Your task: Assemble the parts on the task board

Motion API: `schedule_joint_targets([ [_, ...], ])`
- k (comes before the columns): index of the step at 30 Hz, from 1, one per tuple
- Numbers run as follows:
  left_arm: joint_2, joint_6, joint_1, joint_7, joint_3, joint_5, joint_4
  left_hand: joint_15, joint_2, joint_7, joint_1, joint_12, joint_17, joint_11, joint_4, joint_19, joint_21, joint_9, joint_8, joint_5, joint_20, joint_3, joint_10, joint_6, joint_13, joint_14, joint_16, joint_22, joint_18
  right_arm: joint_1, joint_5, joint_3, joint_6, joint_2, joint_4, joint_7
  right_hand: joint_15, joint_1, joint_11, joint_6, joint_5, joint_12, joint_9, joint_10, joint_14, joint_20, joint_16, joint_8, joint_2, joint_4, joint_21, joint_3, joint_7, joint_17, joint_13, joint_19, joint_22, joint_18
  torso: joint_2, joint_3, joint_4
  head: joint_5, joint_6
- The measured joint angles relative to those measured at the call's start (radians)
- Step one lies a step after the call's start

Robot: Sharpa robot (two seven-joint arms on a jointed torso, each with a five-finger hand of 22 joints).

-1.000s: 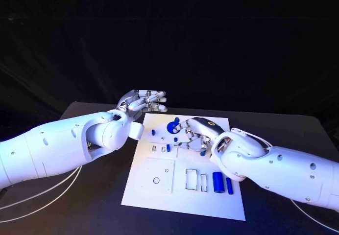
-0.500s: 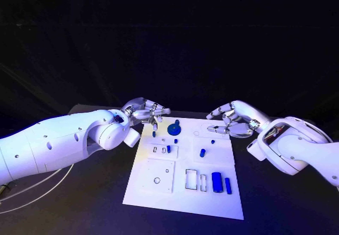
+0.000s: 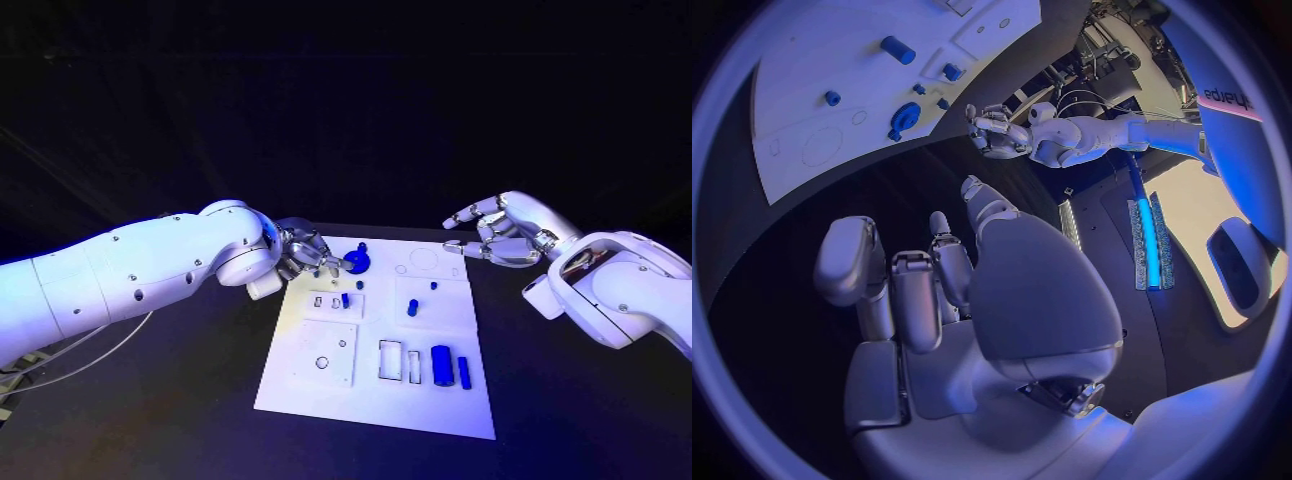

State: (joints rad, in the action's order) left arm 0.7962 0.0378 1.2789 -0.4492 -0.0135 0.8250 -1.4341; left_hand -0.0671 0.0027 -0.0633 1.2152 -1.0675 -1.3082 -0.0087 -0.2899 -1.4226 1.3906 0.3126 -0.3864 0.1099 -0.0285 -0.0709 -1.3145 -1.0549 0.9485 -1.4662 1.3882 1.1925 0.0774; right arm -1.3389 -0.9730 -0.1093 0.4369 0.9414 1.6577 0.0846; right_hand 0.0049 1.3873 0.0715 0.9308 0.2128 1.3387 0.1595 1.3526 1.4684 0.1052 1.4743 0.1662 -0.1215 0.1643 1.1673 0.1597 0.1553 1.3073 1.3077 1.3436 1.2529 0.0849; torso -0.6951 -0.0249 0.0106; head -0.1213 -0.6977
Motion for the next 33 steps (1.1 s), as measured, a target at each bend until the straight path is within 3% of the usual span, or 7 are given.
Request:
schedule_joint_targets([
  [5,-0.030,0.025,0.009,-0.075,0.000,0.050,0.018,-0.005,0.000,0.008,0.000,-0.060,0.000,-0.007,0.002,-0.012,0.034,0.058,-0.060,0.000,0.005,-0.036,-0.018,0.008,0.065,0.002,0.000,0.057,0.000,0.000,0.007,0.000,0.010,-0.005,-0.006,-0.003,0.000,0.000,0.000,-0.003,0.000,0.000,-0.002,0.000,0.000,0.000,0.000,0.000,0.000,-0.003,0.000,-0.005,0.003,0.000,0.000,0.000,0.000,0.000,-0.001,-0.0009,0.0000,0.005,-0.005],
  [9,-0.057,0.039,0.024,-0.111,0.000,0.071,0.033,-0.005,0.006,0.010,-0.006,-0.064,0.000,-0.007,-0.001,-0.013,0.038,0.085,-0.083,0.000,0.005,-0.055,-0.018,0.021,0.071,0.002,0.000,0.069,0.000,0.000,0.009,0.000,0.018,-0.010,-0.011,-0.007,0.000,0.000,0.000,-0.003,0.000,0.000,-0.002,0.000,0.000,0.000,0.000,0.000,0.000,-0.003,0.000,-0.005,0.003,0.000,0.000,0.000,0.000,0.000,-0.002,-0.0006,0.0000,0.008,-0.010],
  [16,-0.091,0.067,0.035,-0.148,0.000,0.100,0.066,-0.005,0.020,0.010,-0.020,-0.063,0.000,-0.007,-0.002,-0.013,0.042,0.108,-0.097,0.000,0.005,-0.067,-0.018,0.035,0.063,0.002,0.000,0.074,0.000,0.000,0.009,0.000,0.031,-0.017,-0.018,-0.014,0.000,0.000,0.000,-0.003,0.006,0.000,-0.003,0.000,0.000,0.000,0.000,0.000,0.000,-0.003,-0.004,-0.005,0.003,0.001,0.000,0.000,-0.001,0.000,-0.007,-0.0008,0.0017,0.010,-0.016],
  [24,-0.139,0.140,0.037,-0.173,0.001,0.130,0.132,-0.005,0.026,0.012,-0.037,-0.047,0.000,-0.011,-0.002,-0.012,0.042,0.125,-0.105,0.000,0.005,-0.079,-0.007,0.048,0.043,0.002,0.000,0.069,0.000,0.000,0.008,0.001,0.038,-0.016,-0.021,-0.020,0.000,-0.005,0.000,-0.006,0.017,0.000,-0.004,0.000,0.000,0.000,0.000,0.000,0.004,0.003,-0.009,-0.011,0.001,0.001,0.000,0.000,-0.002,0.000,-0.009,-0.0019,0.0012,0.011,-0.027],
  [33,-0.170,0.194,0.038,-0.193,0.002,0.166,0.165,-0.005,0.030,0.009,-0.054,-0.047,0.000,-0.011,-0.001,-0.012,0.042,0.137,-0.115,0.000,0.005,-0.093,-0.007,0.059,0.042,0.002,0.000,0.069,0.000,0.000,0.008,0.001,0.043,-0.016,-0.026,-0.024,0.000,-0.011,0.000,-0.010,0.023,0.000,-0.007,0.000,0.000,0.000,0.000,0.000,0.000,0.007,-0.009,-0.020,0.003,0.001,0.000,0.000,-0.004,0.000,-0.010,-0.0019,0.0012,0.008,-0.032],
])
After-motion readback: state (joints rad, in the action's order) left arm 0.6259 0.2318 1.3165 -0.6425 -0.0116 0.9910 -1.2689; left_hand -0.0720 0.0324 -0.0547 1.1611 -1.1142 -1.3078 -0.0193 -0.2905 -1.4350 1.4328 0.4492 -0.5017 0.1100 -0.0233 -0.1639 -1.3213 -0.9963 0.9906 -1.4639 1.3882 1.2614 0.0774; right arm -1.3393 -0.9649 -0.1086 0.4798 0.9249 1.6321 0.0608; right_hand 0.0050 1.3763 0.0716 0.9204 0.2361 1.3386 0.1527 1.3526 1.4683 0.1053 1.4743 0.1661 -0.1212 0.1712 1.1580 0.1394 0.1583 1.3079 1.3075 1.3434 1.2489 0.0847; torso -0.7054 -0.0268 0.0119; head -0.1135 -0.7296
